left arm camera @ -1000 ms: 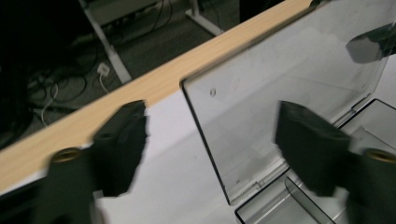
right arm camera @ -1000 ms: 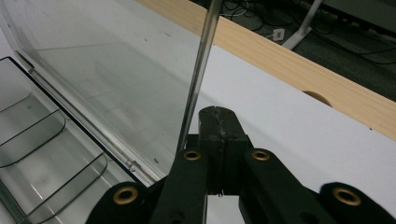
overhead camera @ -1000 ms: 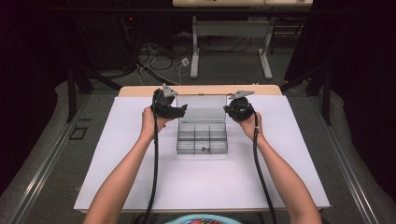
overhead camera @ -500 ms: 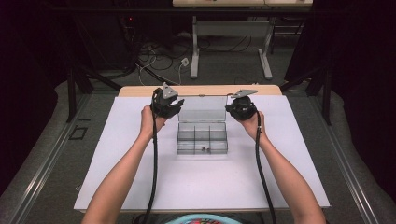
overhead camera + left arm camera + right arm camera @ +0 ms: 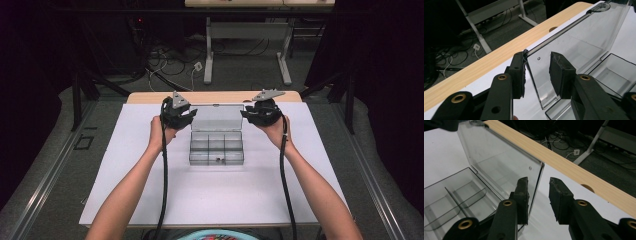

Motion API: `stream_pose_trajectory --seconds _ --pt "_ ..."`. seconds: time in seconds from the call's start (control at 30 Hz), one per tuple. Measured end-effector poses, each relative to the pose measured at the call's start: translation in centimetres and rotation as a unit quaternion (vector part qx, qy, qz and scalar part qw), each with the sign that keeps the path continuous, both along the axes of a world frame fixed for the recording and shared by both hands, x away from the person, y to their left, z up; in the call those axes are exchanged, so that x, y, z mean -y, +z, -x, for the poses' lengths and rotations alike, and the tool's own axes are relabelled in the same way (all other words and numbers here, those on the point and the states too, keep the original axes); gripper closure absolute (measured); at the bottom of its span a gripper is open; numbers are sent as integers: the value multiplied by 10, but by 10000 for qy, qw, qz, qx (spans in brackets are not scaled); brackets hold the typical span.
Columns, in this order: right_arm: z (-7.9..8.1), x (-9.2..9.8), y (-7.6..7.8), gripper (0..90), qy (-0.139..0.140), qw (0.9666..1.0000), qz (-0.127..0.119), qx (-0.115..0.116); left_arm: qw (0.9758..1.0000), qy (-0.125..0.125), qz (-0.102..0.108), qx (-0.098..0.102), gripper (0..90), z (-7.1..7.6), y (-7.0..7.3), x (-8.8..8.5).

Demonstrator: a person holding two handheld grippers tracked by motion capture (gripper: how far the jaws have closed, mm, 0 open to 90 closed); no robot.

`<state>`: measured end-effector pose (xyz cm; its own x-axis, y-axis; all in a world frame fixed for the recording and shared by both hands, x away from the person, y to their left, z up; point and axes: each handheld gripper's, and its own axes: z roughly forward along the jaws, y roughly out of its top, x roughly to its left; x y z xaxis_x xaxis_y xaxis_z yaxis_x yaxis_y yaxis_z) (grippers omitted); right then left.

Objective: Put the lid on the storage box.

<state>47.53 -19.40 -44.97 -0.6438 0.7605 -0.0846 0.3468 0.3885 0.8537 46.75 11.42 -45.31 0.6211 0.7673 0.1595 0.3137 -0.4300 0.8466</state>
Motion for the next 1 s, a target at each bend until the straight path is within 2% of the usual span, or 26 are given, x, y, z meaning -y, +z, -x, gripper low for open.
stream_pose_trajectory --seconds 0.2,0.5,0.6,0.67,0.97,1.0 --pt "1 -9 6 747 -15 9999 37 -108 10000 -53 -59 -6 654 8 0 -1" --pt "24 -13 4 772 69 9994 317 -74 9997 -214 -108 -44 660 29 -2 -3" --pt "32 -14 3 770 89 9991 399 -115 9998 -200 -33 -79 660 36 -5 -3" --pt "36 -14 2 770 115 9990 432 -84 9996 -234 -100 -87 660 41 -6 -3" --pt "55 -14 -7 765 196 9980 602 -12 9993 -308 -164 -158 656 55 -14 -3" --pt "57 -14 -7 765 190 9978 626 -39 9991 -332 -241 -144 656 56 -14 -3"
